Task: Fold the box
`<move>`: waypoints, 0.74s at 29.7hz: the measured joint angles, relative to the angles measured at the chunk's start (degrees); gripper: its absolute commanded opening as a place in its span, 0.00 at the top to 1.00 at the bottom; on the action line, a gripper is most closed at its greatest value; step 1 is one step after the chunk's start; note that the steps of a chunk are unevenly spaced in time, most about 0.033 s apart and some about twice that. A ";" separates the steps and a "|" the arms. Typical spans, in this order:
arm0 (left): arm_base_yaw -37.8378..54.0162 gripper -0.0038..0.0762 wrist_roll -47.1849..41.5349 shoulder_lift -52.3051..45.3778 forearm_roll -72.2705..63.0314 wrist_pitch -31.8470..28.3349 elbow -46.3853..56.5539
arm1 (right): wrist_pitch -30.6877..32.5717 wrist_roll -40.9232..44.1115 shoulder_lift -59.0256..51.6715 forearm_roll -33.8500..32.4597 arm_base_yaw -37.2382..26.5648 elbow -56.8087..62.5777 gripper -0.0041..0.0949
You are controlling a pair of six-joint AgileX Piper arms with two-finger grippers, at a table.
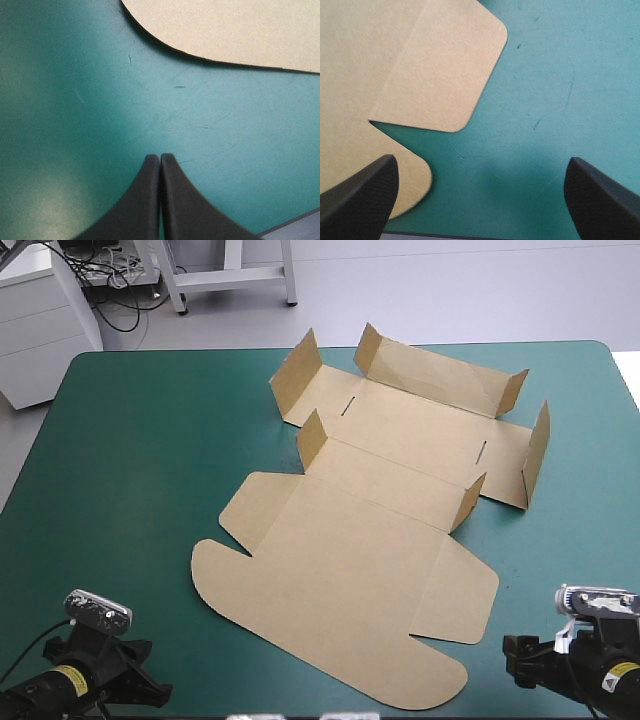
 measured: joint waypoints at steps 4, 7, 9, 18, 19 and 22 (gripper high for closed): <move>0.00 0.99 0.00 0.00 0.00 0.00 0.00 | -0.50 7.86 0.06 2.55 0.00 -4.45 0.12; 0.00 0.99 0.00 0.00 0.00 0.00 0.00 | -1.31 11.01 1.13 4.95 0.00 -6.42 0.12; 0.00 0.99 0.00 0.00 0.00 0.00 0.00 | -2.45 11.99 2.89 6.53 0.00 -6.85 0.12; 0.00 0.99 0.00 0.00 0.00 0.00 0.00 | -11.51 12.14 18.34 8.24 0.00 -6.96 0.12; 0.00 0.99 0.00 0.00 0.00 0.00 0.00 | -12.91 11.60 20.54 8.51 0.00 -6.96 0.12; 0.00 0.99 0.00 0.00 0.00 0.05 0.00 | -16.80 9.56 26.77 10.45 0.00 -6.96 0.12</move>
